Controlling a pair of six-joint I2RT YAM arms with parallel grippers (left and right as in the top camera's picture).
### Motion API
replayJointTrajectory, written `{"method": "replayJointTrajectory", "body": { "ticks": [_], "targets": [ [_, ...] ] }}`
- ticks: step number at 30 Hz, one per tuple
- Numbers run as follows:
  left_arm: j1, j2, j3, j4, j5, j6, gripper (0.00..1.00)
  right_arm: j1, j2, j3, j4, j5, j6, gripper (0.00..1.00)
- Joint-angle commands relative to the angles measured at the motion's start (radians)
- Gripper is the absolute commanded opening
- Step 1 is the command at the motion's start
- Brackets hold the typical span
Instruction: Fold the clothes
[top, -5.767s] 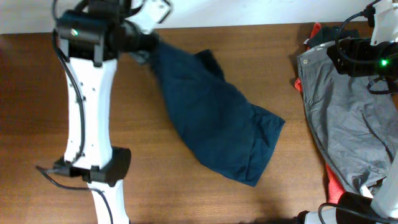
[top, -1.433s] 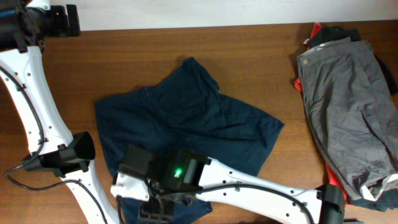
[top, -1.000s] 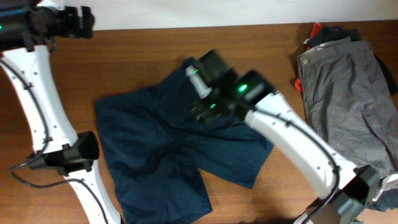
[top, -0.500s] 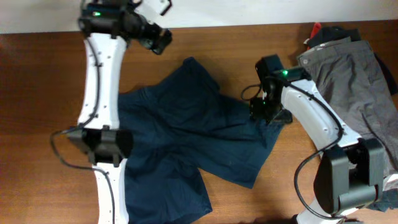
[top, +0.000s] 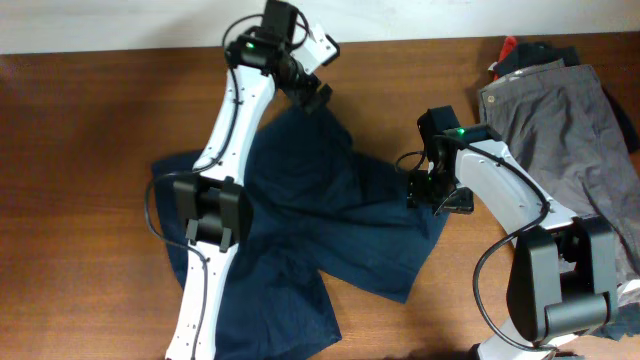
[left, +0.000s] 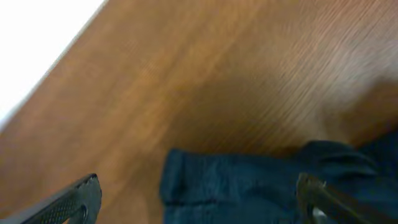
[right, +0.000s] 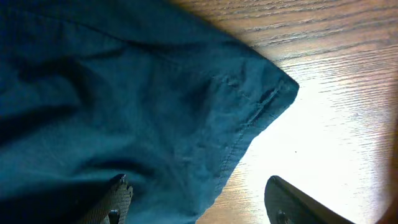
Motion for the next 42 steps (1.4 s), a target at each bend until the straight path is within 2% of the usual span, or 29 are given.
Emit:
{"method": "replayJointTrajectory", "body": {
  "ticks": [1, 7, 10, 14, 15, 17, 19, 25, 30, 34, 38, 42],
  "targets": [
    [0.007, 0.074, -0.006, 0.037, -0.082, -0.034, 0.99, -0.008, -0.002, -0.005, 0.0, 0.002, 0.016, 0.73],
    [0.006, 0.137, -0.008, 0.061, -0.093, -0.042, 0.98, -0.008, -0.002, -0.004, -0.001, 0.002, 0.016, 0.74],
    [0.0, 0.147, -0.008, 0.039, -0.061, -0.045, 0.84, -0.008, -0.002, -0.005, -0.001, 0.002, 0.016, 0.74],
    [-0.006, 0.147, -0.008, -0.01, -0.053, -0.044, 0.73, -0.008, -0.002, -0.005, -0.001, 0.006, 0.015, 0.74],
    [-0.006, 0.147, -0.008, -0.019, -0.053, -0.044, 0.63, -0.008, -0.002, -0.005, 0.0, 0.006, 0.015, 0.74],
    [-0.006, 0.147, -0.008, -0.031, -0.053, -0.045, 0.17, -0.008, -0.002, -0.004, 0.0, 0.006, 0.015, 0.74],
    [-0.006, 0.147, -0.008, -0.027, -0.061, -0.045, 0.01, -0.008, -0.002, -0.005, 0.003, 0.01, 0.016, 0.73],
    [0.018, 0.143, 0.097, -0.029, -0.109, -0.156, 0.01, -0.056, -0.002, -0.005, 0.076, 0.024, 0.007, 0.71],
    [0.054, 0.143, 0.24, -0.04, -0.109, -0.256, 0.01, -0.12, 0.006, -0.019, 0.179, -0.014, -0.071, 0.72],
    [0.058, 0.143, 0.256, -0.044, -0.109, -0.256, 0.01, -0.132, 0.037, -0.027, 0.251, -0.017, -0.092, 0.69],
    [0.058, 0.143, 0.256, -0.05, -0.109, -0.278, 0.01, -0.132, 0.109, -0.031, 0.4, -0.016, -0.103, 0.68],
    [0.06, 0.143, 0.256, -0.049, -0.148, -0.309, 0.01, -0.132, 0.18, -0.031, 0.496, -0.014, -0.104, 0.63]
  ]
}}
